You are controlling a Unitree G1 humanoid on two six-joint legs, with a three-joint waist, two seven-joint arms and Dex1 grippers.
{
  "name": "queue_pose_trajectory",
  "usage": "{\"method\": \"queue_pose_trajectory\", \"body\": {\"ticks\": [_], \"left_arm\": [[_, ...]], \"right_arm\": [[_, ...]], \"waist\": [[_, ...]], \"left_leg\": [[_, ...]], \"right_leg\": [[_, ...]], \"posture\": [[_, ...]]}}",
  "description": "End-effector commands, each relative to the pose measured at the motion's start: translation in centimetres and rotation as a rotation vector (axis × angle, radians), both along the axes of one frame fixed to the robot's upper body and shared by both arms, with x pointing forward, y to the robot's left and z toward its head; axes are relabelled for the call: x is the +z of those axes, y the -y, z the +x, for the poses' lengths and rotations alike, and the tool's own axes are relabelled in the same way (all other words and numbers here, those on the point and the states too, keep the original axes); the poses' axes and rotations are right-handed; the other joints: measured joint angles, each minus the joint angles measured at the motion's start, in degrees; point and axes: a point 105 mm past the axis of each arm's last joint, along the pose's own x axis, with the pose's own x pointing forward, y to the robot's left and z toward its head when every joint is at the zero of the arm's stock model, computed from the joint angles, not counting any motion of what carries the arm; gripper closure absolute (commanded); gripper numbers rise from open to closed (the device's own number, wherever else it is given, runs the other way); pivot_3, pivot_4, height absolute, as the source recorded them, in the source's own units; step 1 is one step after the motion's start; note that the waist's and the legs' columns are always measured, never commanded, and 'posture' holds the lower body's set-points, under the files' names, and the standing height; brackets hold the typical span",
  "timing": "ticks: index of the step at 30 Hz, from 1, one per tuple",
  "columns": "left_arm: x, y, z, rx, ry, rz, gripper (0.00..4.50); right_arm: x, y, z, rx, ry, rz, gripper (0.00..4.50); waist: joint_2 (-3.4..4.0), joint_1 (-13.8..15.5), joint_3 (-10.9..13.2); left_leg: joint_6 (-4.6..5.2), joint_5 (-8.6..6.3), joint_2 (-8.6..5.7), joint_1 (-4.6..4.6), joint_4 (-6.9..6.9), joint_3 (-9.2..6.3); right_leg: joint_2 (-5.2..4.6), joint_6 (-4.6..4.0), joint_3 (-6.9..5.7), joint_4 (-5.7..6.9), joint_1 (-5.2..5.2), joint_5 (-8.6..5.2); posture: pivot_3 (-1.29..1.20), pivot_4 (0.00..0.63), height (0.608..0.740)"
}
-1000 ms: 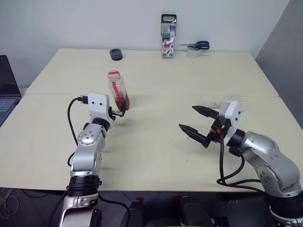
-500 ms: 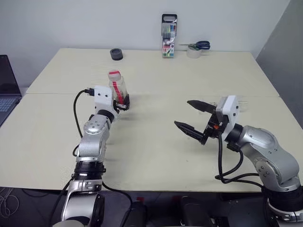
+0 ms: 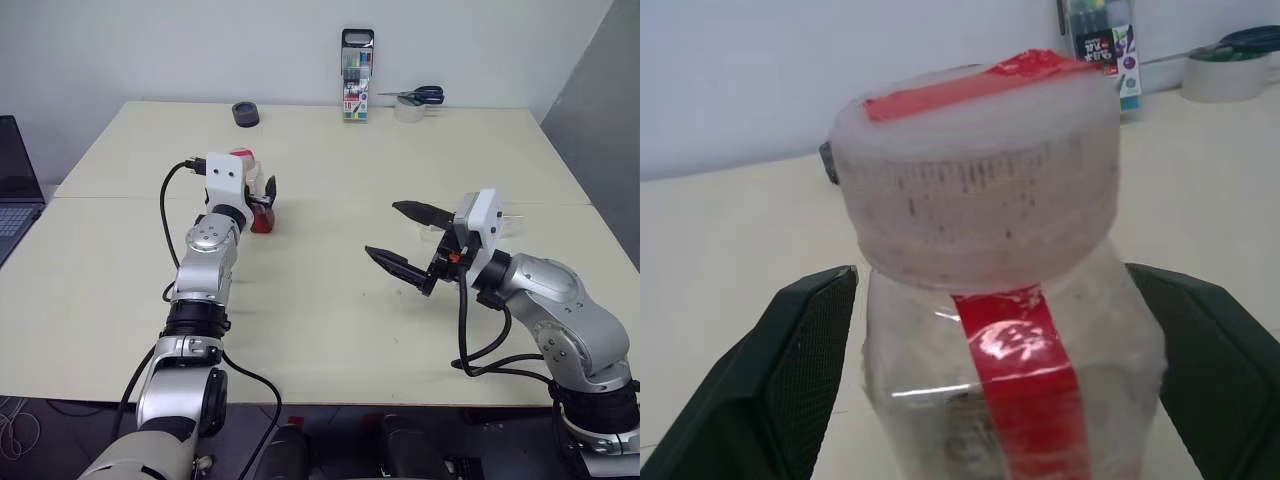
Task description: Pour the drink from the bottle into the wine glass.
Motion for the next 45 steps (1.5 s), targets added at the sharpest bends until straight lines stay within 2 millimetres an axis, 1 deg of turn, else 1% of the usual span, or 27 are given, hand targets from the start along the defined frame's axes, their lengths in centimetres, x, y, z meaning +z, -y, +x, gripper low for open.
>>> {"method": "queue_pose_trajectory", "body": {"ticks": [1,5,6,8,13,14,15,20,23,26,29,32,34,36,39,42,45], "left_arm": [[2.0,0.0,0.1,-0.006,0.064,0.036,0.02],[1.9,0.0,0.1,-0.013,0.062,0.034,0.02],[1.9,0.1,0.1,-0.016,0.063,0.033,0.2],[1.9,0.2,0.1,-0.022,0.066,0.033,0.64],[2.1,0.3,0.1,-0.028,0.079,0.031,2.24],[2.2,0.3,0.1,-0.029,0.081,0.031,2.48],[2.2,0.3,0.0,-0.031,0.083,0.03,2.59],[2.7,0.7,-0.3,-0.058,0.124,0.021,2.6],[3.0,2.0,-0.8,-0.131,0.151,0.018,2.6],[2.9,4.5,-1.7,-0.287,0.166,0.027,2.6],[2.8,7.4,-3.0,-0.518,0.129,-0.04,2.6],[2.8,9.4,-4.3,-0.711,0.107,-0.046,2.6],[2.6,10.3,-5.0,-0.819,0.079,-0.038,2.6],[2.5,10.7,-5.2,-0.872,0.059,-0.032,2.6],[2.4,11.9,-6.0,-1.004,0.033,0.033,2.6],[2.2,12.7,-6.6,-1.096,0.025,0.099,2.6],[2.1,13.2,-6.9,-1.154,0.021,0.13,2.61]], "right_arm": [[1.2,-0.3,-0.5,0.025,0.03,0.026,0.0],[1.3,-0.3,-0.4,0.023,0.03,0.03,0.0],[1.3,-0.2,-0.4,0.023,0.03,0.031,0.0],[1.4,-0.3,-0.3,0.022,0.03,0.035,0.0],[1.5,-0.3,-0.3,0.024,0.029,0.04,0.0],[1.5,-0.4,-0.3,0.025,0.03,0.041,0.0],[1.5,-0.4,-0.3,0.025,0.03,0.042,0.0],[1.4,-0.5,-0.4,0.027,0.035,0.041,0.0],[1.4,-0.3,-0.4,0.02,0.043,0.024,0.0],[1.2,0.6,-0.1,-0.029,0.041,0.01,0.0],[0.9,1.7,-0.2,-0.068,0.026,-0.007,0.0],[1.2,2.2,-0.4,-0.103,0.025,-0.004,0.0],[1.7,2.4,-0.4,-0.13,0.028,0.009,0.0],[2.1,2.4,-0.4,-0.144,0.029,0.018,0.0],[2.7,2.8,-0.7,-0.167,0.031,0.022,0.0],[2.7,3.1,-1.3,-0.173,0.013,0.021,0.0],[2.8,3.1,-1.6,-0.182,0.003,0.008,0.0]], "waist": [[0.0,0.0,0.0],[0.0,0.0,0.0],[0.0,0.0,0.0],[0.0,0.0,0.0],[0.0,-0.01,0.0],[0.0,-0.04,0.0],[0.0,-0.04,0.0],[0.0,-0.02,0.0],[0.0,-0.01,0.0],[0.0,0.04,0.0],[0.0,0.05,0.01],[0.0,0.01,0.01],[0.0,-0.18,0.0],[0.0,-0.3,0.01],[0.0,-0.37,0.01],[0.0,-0.22,0.01],[0.0,-0.17,0.01]], "left_leg": [[0.0,0.0,0.0,-0.01,0.0,-0.02],[0.0,0.0,0.0,-0.01,0.0,-0.02],[0.0,0.0,0.0,-0.01,0.0,-0.02],[-0.01,0.01,0.0,-0.01,0.0,-0.01],[-0.02,0.01,0.0,-0.01,0.0,-0.01],[-0.02,0.01,0.01,-0.01,0.0,-0.01],[-0.02,0.01,0.01,-0.01,0.0,0.0],[-0.03,0.02,0.0,-0.02,0.01,-0.01],[-0.04,0.02,0.0,-0.03,0.0,-0.02],[-0.04,0.02,-0.01,-0.04,0.0,-0.01],[-0.05,0.03,-0.02,-0.07,0.01,-0.01],[-0.04,0.03,-0.02,-0.08,0.0,0.01],[-0.04,0.02,0.0,-0.05,-0.01,0.03],[-0.03,0.02,0.02,-0.01,-0.03,0.04],[0.04,-0.01,0.03,-0.02,-0.02,0.02],[0.07,-0.03,0.01,-0.06,-0.01,0.0],[0.14,-0.07,0.0,-0.05,-0.01,0.02]], "right_leg": [[0.0,0.0,-0.01,0.0,0.0,0.0],[0.0,0.0,-0.01,0.0,-0.01,0.0],[0.0,0.0,-0.01,0.0,-0.01,0.0],[0.0,0.0,-0.01,0.0,-0.01,0.0],[0.0,0.0,-0.01,0.0,-0.01,0.0],[0.0,0.0,-0.01,0.0,-0.01,0.0],[0.0,0.0,0.0,0.0,-0.01,0.0],[0.0,0.0,-0.01,0.0,-0.02,0.0],[0.0,0.0,-0.01,0.0,-0.02,0.0],[-0.02,0.0,-0.01,-0.01,-0.02,0.0],[-0.03,0.0,-0.01,-0.02,-0.02,0.0],[-0.01,0.0,-0.01,-0.03,-0.02,0.0],[0.0,0.0,0.01,-0.02,-0.02,0.0],[0.03,0.0,0.02,0.0,-0.02,0.0],[0.07,0.0,0.01,0.01,-0.02,0.0],[0.06,0.0,0.0,-0.01,-0.02,0.0],[0.04,0.0,0.01,-0.03,-0.02,0.0]], "posture": [[0.0,0.15,0.74],[0.0,0.15,0.74],[0.0,0.15,0.74],[0.0,0.15,0.74],[0.0,0.15,0.74],[0.0,0.15,0.74],[0.0,0.15,0.74],[0.0,0.15,0.74],[0.0,0.15,0.74],[0.0,0.15,0.74],[0.0,0.15,0.74],[0.0,0.15,0.74],[0.0,0.15,0.74],[0.0,0.15,0.74],[0.0,0.15,0.74],[0.0,0.15,0.74],[0.0,0.15,0.74]]}}
